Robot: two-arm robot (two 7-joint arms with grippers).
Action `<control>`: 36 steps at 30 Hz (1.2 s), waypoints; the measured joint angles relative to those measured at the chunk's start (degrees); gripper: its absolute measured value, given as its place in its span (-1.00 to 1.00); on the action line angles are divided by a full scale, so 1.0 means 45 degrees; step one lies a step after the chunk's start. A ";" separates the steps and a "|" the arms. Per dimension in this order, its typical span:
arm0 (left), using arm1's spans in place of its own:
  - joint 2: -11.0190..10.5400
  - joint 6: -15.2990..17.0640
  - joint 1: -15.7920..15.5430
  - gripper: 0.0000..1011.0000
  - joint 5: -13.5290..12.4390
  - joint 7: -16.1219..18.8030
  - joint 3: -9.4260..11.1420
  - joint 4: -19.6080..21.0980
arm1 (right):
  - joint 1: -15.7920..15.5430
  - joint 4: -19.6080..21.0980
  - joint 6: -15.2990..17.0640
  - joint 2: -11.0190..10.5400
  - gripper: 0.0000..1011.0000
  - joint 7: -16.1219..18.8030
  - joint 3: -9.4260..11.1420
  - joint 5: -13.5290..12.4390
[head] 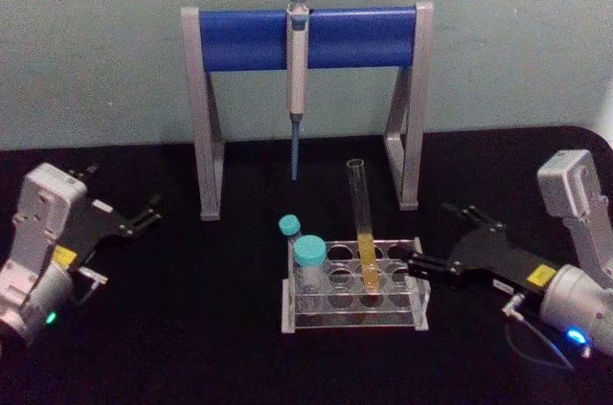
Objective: Pick up the test tube from the test tube rack, shake it, then place it back into the test tube rack.
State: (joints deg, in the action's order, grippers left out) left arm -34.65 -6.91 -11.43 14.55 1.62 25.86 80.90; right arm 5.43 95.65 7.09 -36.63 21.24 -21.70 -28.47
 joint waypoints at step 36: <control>0.0000 0.0000 0.0000 1.00 0.0000 0.0001 0.0000 -0.0001 | 0.2795 -0.2619 0.0751 0.2078 0.98 0.1404 -0.1178 0.0602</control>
State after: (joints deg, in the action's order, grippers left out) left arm -34.65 -6.91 -11.43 14.55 1.62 25.86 80.90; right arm 18.01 83.87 10.47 -27.28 27.56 -27.00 -25.76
